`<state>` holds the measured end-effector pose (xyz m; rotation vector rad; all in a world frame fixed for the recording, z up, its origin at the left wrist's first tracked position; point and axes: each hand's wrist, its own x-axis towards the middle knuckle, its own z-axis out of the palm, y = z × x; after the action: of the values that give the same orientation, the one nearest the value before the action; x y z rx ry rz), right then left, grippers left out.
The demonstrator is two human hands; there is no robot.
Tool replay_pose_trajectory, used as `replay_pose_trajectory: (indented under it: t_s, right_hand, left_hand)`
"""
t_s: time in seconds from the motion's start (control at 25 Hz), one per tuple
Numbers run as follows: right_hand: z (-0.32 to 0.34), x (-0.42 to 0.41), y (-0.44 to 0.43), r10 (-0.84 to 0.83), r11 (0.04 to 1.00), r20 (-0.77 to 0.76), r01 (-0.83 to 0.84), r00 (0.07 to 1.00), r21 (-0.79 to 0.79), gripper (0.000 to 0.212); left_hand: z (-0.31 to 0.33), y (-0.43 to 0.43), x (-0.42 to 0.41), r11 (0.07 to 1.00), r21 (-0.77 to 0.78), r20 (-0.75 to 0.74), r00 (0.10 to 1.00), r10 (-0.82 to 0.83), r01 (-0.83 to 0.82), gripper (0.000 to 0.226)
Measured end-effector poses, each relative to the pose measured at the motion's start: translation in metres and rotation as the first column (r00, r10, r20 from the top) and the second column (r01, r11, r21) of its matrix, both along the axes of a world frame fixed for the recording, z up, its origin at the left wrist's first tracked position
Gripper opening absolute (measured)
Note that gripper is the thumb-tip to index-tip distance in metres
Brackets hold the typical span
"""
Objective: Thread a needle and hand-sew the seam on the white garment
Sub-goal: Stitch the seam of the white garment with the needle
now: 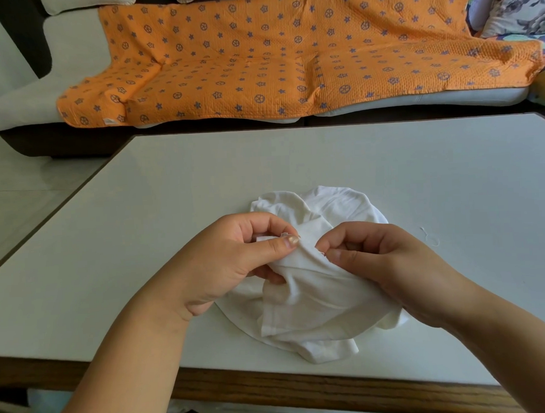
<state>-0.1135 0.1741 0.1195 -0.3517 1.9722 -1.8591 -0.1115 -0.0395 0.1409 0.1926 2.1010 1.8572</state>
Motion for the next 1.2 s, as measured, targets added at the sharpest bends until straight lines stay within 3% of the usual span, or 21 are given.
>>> replay_pose_trajectory:
  t_s: [0.4, 0.6, 0.76, 0.96, 1.08, 1.2]
  right_hand:
    - [0.001, 0.001, -0.002, 0.008, 1.000, -0.014, -0.009, 1.000, -0.028, 0.003]
    - [-0.002, 0.002, -0.003, 0.022, 0.996, 0.005, -0.021, 1.000, -0.082, 0.015]
    - [-0.004, 0.000, -0.004, -0.016, 0.995, 0.019, 0.018, 1.000, -0.096, 0.017]
    - [-0.001, 0.003, -0.005, -0.049, 0.999, -0.045, 0.049, 0.998, -0.007, 0.024]
    - [0.001, 0.004, -0.006, -0.086, 0.995, -0.090, 0.090, 0.992, 0.041, 0.005]
    - [0.002, 0.005, -0.005, -0.066, 0.989, -0.110, 0.080, 0.992, 0.121, 0.019]
  left_hand:
    - [0.001, 0.004, 0.000, 0.999, -0.030, 0.020, 1.000, -0.014, 0.014, 0.012]
    - [-0.004, 0.008, -0.002, 0.999, -0.052, 0.037, 0.999, 0.005, -0.004, 0.007]
    - [-0.004, 0.007, -0.002, 0.998, 0.066, 0.118, 0.993, -0.021, 0.013, 0.015]
    - [-0.009, 0.014, -0.003, 0.996, 0.086, 0.207, 0.978, 0.001, -0.020, 0.018]
    - [-0.012, 0.019, -0.004, 0.994, 0.102, 0.256, 0.967, 0.007, -0.035, 0.016]
    - [-0.013, 0.021, -0.004, 0.996, 0.072, 0.251, 0.967, 0.038, -0.058, 0.022]
